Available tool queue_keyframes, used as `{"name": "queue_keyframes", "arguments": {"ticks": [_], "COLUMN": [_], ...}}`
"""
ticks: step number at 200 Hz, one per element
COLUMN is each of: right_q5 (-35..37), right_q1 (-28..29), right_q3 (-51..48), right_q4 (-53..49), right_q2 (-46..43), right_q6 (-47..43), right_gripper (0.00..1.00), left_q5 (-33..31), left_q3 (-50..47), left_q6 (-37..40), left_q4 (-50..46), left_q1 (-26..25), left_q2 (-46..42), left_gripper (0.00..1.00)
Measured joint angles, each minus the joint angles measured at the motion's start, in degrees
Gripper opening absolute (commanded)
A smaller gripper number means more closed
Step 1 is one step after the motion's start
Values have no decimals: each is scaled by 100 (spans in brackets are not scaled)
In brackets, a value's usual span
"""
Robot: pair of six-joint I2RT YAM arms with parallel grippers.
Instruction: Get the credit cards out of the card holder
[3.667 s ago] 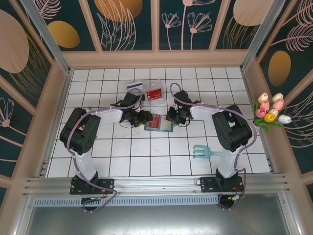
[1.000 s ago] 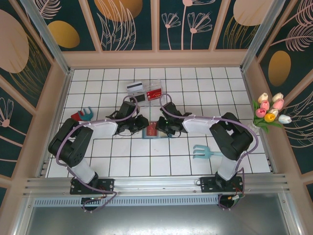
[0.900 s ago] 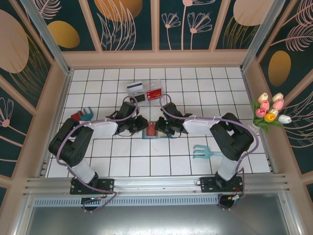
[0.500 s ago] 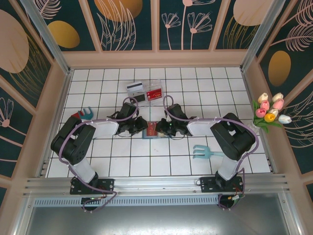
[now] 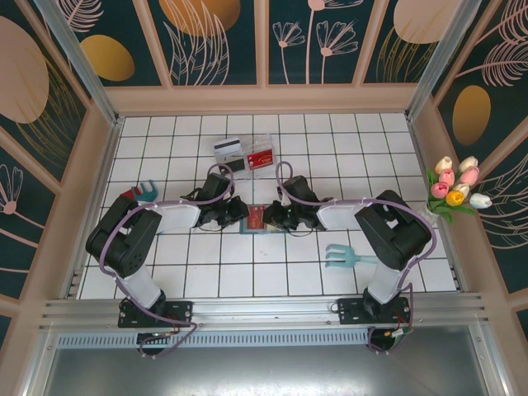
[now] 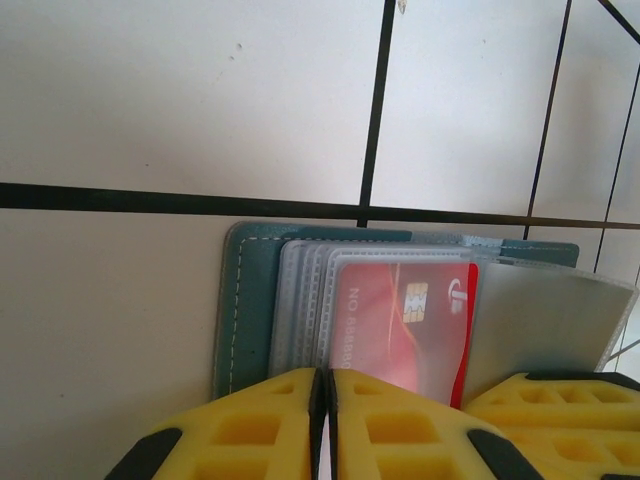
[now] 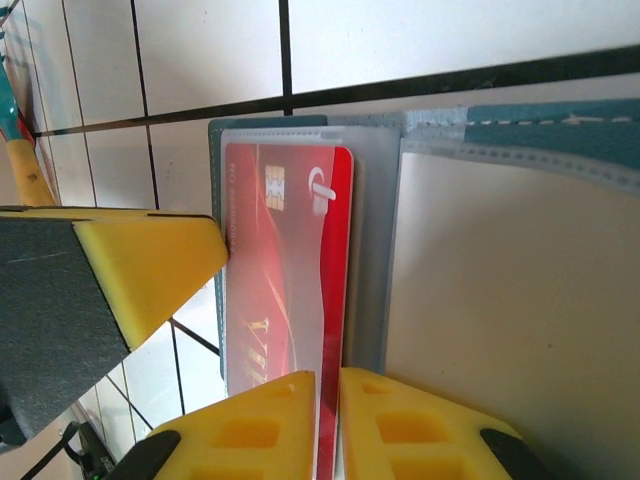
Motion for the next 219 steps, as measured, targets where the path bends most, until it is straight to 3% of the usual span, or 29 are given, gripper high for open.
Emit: {"name": "queue_keyframes", "arguments": {"ticks": [28,144,219], "right_q5": [0,-37,-39], "right_q1": [-15,-160,-160], "right_q3": [-52,-463,-509], "right_q4": [66,238,323], "right_q2": [0,-203,-210], "right_q6": [2,74,238], "right_gripper": [8,7,24], "left_q5": [-2,-142,251], "left_q3": [-9,203,271], "left_q6": [24,352,393], "left_q4": [13,-581,-520], "left_q1": [2,-4,-118], "left_q2": [0,-238,-415], "left_gripper": [18,23,18]}}
